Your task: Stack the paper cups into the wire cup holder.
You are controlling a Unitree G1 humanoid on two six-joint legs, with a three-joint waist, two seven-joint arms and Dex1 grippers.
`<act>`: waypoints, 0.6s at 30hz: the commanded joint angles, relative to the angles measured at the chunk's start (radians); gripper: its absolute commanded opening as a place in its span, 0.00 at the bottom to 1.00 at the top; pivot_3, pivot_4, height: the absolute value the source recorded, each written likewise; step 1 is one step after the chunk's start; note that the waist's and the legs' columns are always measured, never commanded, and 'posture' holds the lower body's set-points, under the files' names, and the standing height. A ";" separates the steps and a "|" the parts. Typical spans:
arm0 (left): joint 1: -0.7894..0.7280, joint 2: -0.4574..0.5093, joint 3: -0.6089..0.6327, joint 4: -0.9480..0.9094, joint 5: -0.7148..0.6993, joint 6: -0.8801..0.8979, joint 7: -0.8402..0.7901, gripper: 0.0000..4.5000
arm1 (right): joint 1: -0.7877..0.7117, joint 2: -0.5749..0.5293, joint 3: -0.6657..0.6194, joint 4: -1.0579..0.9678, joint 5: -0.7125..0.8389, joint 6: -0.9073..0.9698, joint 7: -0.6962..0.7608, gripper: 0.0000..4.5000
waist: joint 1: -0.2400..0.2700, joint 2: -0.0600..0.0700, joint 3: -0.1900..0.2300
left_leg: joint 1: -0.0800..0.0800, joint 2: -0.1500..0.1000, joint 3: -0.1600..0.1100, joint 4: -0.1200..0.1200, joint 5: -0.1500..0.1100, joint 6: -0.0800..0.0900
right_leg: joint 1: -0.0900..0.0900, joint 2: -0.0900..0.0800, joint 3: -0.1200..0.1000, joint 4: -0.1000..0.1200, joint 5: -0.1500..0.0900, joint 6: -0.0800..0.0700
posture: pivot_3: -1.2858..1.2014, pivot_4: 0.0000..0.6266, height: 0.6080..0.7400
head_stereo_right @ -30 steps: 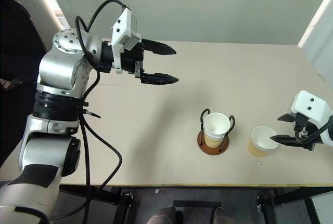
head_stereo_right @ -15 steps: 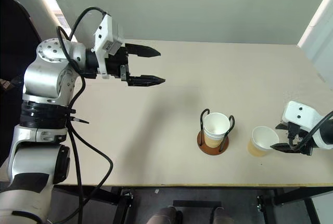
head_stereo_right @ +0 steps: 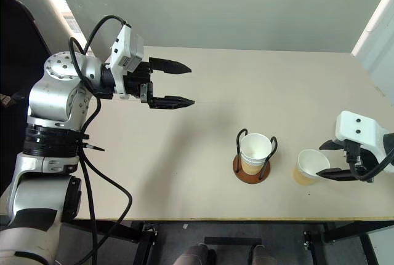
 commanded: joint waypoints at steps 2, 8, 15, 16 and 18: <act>-0.008 0.038 0.007 -0.021 -0.038 0.028 -0.083 0.99 | 0.004 -0.001 -0.009 -0.016 -0.013 -0.016 -0.018 0.76 | 0.000 0.000 0.000 | 0.000 0.000 0.000 0.000 0.000 0.000 | 0.000 0.000 0.000 0.000 0.000 0.000 | 0.52 0.24 1.00; 0.002 0.078 -0.012 -0.041 -0.050 0.051 -0.182 0.99 | -0.007 0.005 0.085 0.006 -0.061 -0.081 -0.037 0.76 | 0.000 0.000 0.000 | 0.000 0.000 -0.001 0.000 0.000 0.000 | 0.000 0.000 0.000 0.000 0.000 0.000 | 0.52 0.24 1.00; 0.004 0.090 -0.019 -0.054 -0.043 0.049 -0.199 0.99 | -0.042 0.029 0.223 0.018 -0.124 -0.149 -0.052 0.76 | -0.001 0.000 0.000 | 0.000 0.000 -0.001 0.000 0.000 0.001 | 0.000 0.000 0.000 0.000 0.000 0.000 | 0.52 0.24 1.00; 0.005 0.091 -0.019 -0.055 -0.043 0.049 -0.199 0.99 | -0.050 0.034 0.247 0.024 -0.143 -0.163 -0.055 0.76 | -0.001 0.000 0.000 | 0.000 0.000 -0.001 0.000 0.000 0.001 | 0.000 0.000 0.000 0.000 0.000 0.000 | 0.52 0.24 1.00; 0.006 0.091 -0.020 -0.060 -0.044 0.052 -0.197 0.99 | -0.064 0.043 0.287 0.036 -0.176 -0.184 -0.060 0.76 | -0.001 0.000 0.000 | 0.000 0.000 -0.001 0.000 0.000 0.001 | 0.000 0.000 0.000 0.000 0.000 0.000 | 0.52 0.24 1.00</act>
